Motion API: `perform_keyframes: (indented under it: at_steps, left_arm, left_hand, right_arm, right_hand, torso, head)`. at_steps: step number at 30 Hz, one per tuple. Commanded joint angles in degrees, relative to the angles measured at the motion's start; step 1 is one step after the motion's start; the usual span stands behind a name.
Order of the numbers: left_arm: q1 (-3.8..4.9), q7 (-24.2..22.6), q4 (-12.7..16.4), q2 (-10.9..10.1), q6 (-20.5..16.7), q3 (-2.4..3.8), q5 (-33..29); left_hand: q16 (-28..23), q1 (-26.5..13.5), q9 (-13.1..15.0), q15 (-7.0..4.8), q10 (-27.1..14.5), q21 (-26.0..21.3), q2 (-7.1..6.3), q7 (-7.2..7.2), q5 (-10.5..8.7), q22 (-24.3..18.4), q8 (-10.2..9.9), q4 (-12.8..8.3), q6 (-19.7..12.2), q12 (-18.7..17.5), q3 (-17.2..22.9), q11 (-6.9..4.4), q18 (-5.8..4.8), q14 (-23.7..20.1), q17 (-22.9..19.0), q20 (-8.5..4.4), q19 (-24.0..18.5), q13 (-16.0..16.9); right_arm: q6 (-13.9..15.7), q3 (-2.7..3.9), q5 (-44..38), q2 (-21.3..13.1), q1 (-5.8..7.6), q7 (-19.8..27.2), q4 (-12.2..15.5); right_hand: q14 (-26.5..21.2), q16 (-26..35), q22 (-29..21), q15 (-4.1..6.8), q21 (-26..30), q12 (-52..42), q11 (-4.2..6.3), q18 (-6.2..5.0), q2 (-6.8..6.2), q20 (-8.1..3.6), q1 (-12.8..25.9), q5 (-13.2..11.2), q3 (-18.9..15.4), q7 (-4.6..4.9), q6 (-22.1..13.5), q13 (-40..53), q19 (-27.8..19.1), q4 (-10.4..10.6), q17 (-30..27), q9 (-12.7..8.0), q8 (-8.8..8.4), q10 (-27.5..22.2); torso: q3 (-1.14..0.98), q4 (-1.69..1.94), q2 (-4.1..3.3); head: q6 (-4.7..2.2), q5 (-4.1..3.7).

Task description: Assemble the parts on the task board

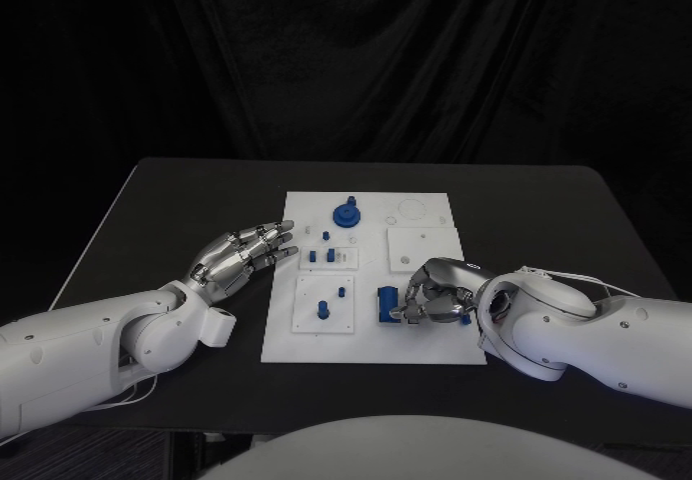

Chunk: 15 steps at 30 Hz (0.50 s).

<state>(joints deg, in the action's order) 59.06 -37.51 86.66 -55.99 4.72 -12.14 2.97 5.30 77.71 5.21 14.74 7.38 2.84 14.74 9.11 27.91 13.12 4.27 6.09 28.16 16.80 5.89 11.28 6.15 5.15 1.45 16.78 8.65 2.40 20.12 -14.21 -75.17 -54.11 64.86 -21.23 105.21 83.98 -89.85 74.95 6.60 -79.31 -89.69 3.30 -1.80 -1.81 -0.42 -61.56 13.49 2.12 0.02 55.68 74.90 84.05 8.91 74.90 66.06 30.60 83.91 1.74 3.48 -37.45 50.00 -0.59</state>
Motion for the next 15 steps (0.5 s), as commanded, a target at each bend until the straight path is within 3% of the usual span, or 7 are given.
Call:
perform_keyframes:
  at_steps: [1, 10, 15]
  left_arm:
    - [-0.12, -0.5, 0.0, -0.1, 0.7, 0.04, 0.0]
    - [-0.14, -0.5, 0.0, 0.1, 0.8, 0.04, 0.0]
    - [-0.15, -0.5, -0.1, 0.1, 0.9, 0.04, 0.0]
  left_hand:
    - [0.2, -0.5, 0.0, 0.22, 0.0, 0.1, -0.11, 0.96, 0.28, 0.0, 0.2, 0.0, 0.2, 0.1, 0.4, 0.28, -0.97, 0.3, 0.1, 0.09, 0.3, 0.1]
    - [0.2, -0.5, 0.0, 0.22, 0.0, 0.1, -0.16, 0.98, 0.27, 0.0, 0.2, 0.1, 0.3, 0.1, 0.5, 0.31, -0.99, 0.4, 0.1, 0.09, 0.3, 0.1]
    - [0.2, -0.5, 0.0, 0.22, 0.0, 0.1, -0.16, 0.98, 0.27, 0.0, 0.2, 0.1, 0.3, 0.1, 0.5, 0.31, -0.99, 0.4, 0.1, 0.09, 0.3, 0.1]
  right_arm:
    - [-1.3, 0.01, -1.0, 0.2, -0.12, -1.5, -0.2]
    - [-2.1, 0.01, -1.2, 0.9, -0.13, -1.7, -1.0]
    - [-2.3, 0.01, -1.4, 0.9, -0.14, -1.8, -1.1]
  right_hand:
    - [5.7, 0.3, 11.8, 0.43, 0.3, -0.3, 0.47, -0.62, 0.03, -0.28, -0.9, -0.4, -0.2, -0.12, -0.4, 15.1, 3.6, -0.2, 13.5, 0.2, 0.35, 6.1]
    - [5.7, 0.4, 11.8, 0.65, 0.4, -0.3, 0.74, -0.64, 0.54, -0.48, -3.5, 1.0, -0.1, -0.42, -0.7, 15.1, 3.6, -1.6, 13.3, 0.8, 0.92, 6.1]
    - [5.7, 0.4, 11.8, 0.77, 0.5, -0.3, 0.88, -0.65, 0.84, -0.59, -5.3, 0.0, 0.5, -0.57, -0.7, 15.1, 3.6, -2.6, 13.3, 0.9, 0.99, 6.1]
  torso:
    - [0.02, 0.03, -0.04]
    - [-0.05, 0.04, -0.01]
    - [-0.09, 0.07, 0.04]
  head:
    - [0.0, 0.03]
    - [0.0, 0.0]
    - [0.0, -0.03]
